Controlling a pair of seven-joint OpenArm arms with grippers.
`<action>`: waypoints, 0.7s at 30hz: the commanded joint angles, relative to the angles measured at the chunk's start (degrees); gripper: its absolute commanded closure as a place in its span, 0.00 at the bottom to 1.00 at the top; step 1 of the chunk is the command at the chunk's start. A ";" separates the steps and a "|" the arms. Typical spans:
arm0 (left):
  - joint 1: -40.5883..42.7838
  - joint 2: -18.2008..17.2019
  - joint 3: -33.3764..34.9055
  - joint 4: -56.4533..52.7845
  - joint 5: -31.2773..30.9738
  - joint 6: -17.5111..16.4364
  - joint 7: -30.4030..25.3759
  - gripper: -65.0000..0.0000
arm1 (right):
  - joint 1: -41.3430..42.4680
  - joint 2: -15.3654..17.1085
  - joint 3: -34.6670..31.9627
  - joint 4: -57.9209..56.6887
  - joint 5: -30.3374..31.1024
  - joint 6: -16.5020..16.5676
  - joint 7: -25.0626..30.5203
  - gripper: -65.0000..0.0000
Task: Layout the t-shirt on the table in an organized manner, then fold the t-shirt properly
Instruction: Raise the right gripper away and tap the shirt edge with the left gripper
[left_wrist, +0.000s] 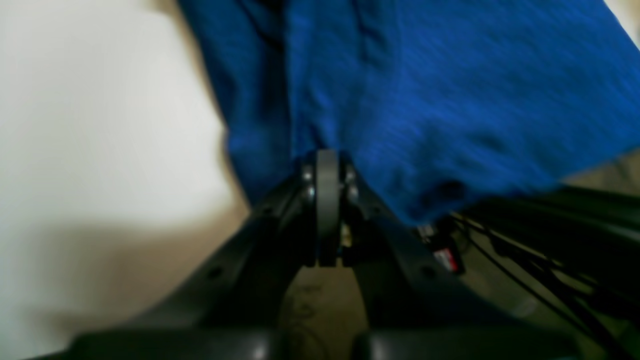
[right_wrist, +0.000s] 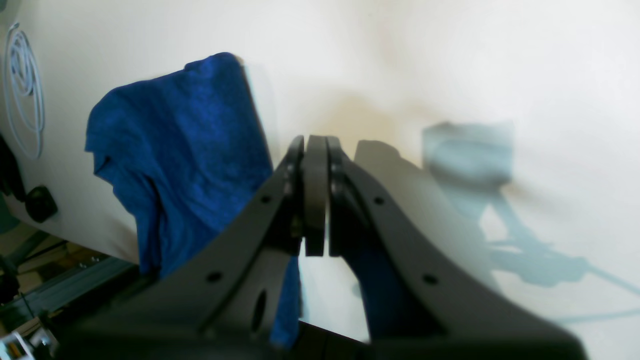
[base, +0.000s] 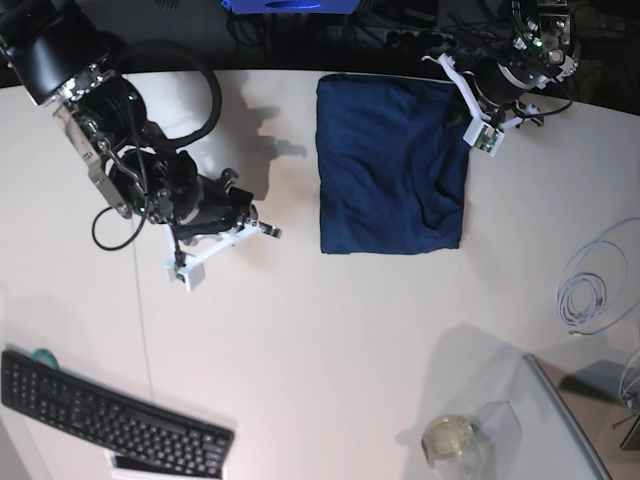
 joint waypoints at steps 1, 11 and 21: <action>1.33 -1.47 -0.43 0.90 -0.59 0.07 -0.78 1.00 | 0.96 0.24 0.22 0.90 0.24 0.67 0.65 1.00; 6.43 -1.47 -10.19 1.61 -1.03 0.07 -0.87 1.00 | 0.96 0.15 0.22 1.08 0.24 0.67 0.65 1.00; 1.60 3.54 -10.45 10.49 -1.03 0.07 -0.52 1.00 | 0.96 0.06 0.22 1.08 0.24 0.67 0.74 1.00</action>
